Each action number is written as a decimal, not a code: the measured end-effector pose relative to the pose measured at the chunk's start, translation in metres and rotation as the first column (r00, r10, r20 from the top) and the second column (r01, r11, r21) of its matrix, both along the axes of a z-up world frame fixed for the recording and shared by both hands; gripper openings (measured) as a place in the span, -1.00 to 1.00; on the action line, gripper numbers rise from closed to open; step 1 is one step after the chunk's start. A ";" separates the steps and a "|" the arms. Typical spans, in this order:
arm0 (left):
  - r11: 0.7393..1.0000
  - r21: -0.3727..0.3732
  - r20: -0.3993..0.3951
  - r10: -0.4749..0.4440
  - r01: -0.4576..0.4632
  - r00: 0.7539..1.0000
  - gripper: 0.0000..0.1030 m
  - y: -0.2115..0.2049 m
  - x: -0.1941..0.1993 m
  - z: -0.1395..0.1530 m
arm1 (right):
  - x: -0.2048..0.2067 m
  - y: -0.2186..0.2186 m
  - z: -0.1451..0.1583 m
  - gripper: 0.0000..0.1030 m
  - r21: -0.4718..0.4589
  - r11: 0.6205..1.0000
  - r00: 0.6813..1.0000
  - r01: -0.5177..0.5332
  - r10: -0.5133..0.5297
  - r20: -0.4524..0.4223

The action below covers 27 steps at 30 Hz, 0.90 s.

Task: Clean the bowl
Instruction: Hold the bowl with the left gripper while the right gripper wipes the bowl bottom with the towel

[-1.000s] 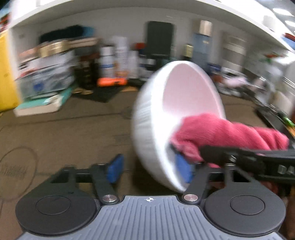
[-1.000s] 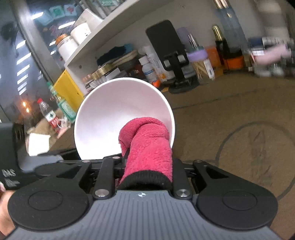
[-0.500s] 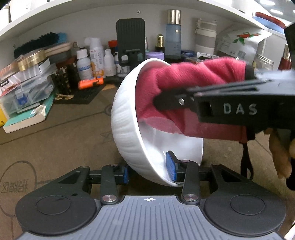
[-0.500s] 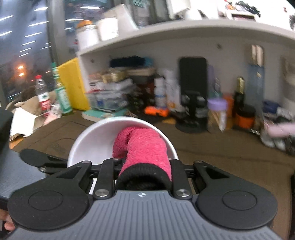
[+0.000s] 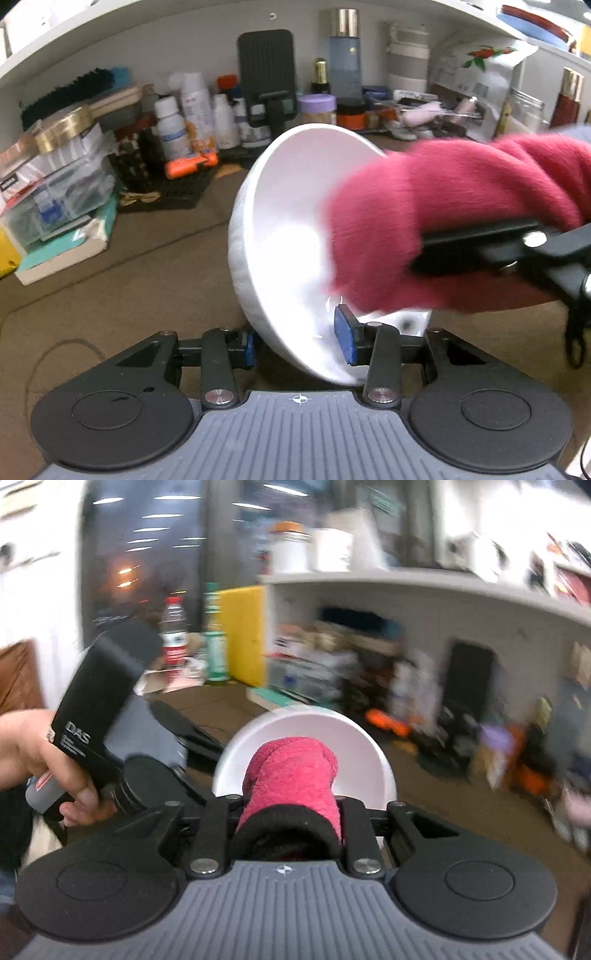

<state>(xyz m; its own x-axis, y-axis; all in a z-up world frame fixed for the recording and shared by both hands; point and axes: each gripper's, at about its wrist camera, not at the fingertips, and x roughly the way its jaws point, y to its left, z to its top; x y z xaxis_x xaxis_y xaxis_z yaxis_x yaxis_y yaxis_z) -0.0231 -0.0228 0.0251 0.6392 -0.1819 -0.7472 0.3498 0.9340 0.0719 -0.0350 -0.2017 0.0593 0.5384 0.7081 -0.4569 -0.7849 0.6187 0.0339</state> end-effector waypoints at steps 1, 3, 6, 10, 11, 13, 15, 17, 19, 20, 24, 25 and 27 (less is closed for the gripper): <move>1.000 0.005 -0.002 -0.010 0.010 1.000 -0.17 0.001 0.001 0.000 | 0.001 -0.001 -0.007 -0.57 -0.033 0.999 1.000 0.025 -0.025 0.001; 0.999 0.023 -0.002 -0.035 0.035 0.999 -0.14 0.001 0.003 0.002 | 0.004 0.000 -0.017 -0.58 -0.060 0.997 0.999 0.040 -0.040 -0.009; 0.998 0.059 0.016 -0.014 0.013 1.000 0.31 -0.002 0.007 0.004 | 0.013 0.004 -0.029 -0.58 -0.070 0.994 0.994 0.081 -0.086 -0.063; 0.995 0.038 0.054 0.086 -0.088 0.995 0.50 -0.007 0.008 -0.001 | 0.023 -0.007 -0.042 -0.57 0.032 0.988 0.970 0.150 -0.141 -0.199; 0.993 0.022 0.062 0.110 -0.112 0.992 0.51 -0.009 0.008 -0.003 | 0.024 -0.010 -0.045 -0.57 0.054 0.984 0.962 0.169 -0.152 -0.227; 0.987 0.000 0.079 0.158 -0.159 0.984 0.52 -0.015 0.006 -0.006 | 0.026 -0.015 -0.051 -0.57 0.094 0.974 0.945 0.204 -0.171 -0.280; 0.979 -0.028 0.078 0.202 -0.201 0.976 0.52 -0.018 0.005 -0.007 | 0.028 -0.021 -0.054 -0.57 0.129 0.963 0.928 0.235 -0.183 -0.324; 0.960 -0.100 0.056 0.268 -0.262 0.962 0.57 -0.019 0.005 -0.013 | 0.029 -0.027 -0.057 -0.57 0.166 0.949 0.910 0.267 -0.191 -0.368; 0.947 -0.137 0.058 0.301 -0.291 0.952 0.69 -0.018 0.005 -0.018 | 0.032 -0.031 -0.058 -0.56 0.189 0.938 0.896 0.289 -0.196 -0.398; 0.945 -0.143 0.063 0.305 -0.293 0.950 0.74 -0.018 0.005 -0.020 | 0.034 -0.032 -0.058 -0.56 0.188 0.938 0.894 0.290 -0.196 -0.402; 0.976 -0.121 0.080 0.192 -0.181 0.978 0.51 -0.020 0.010 -0.020 | 0.039 -0.032 -0.047 -0.57 0.133 0.955 0.911 0.266 -0.204 -0.359; 0.983 -0.119 0.070 0.150 -0.141 0.986 0.09 -0.021 0.010 -0.017 | 0.039 -0.031 -0.042 -0.57 0.107 0.961 0.920 0.254 -0.206 -0.332; 0.992 -0.105 0.041 0.080 -0.075 0.996 -0.18 -0.024 0.009 -0.011 | 0.045 -0.024 -0.029 -0.59 0.031 0.973 0.939 0.228 -0.212 -0.269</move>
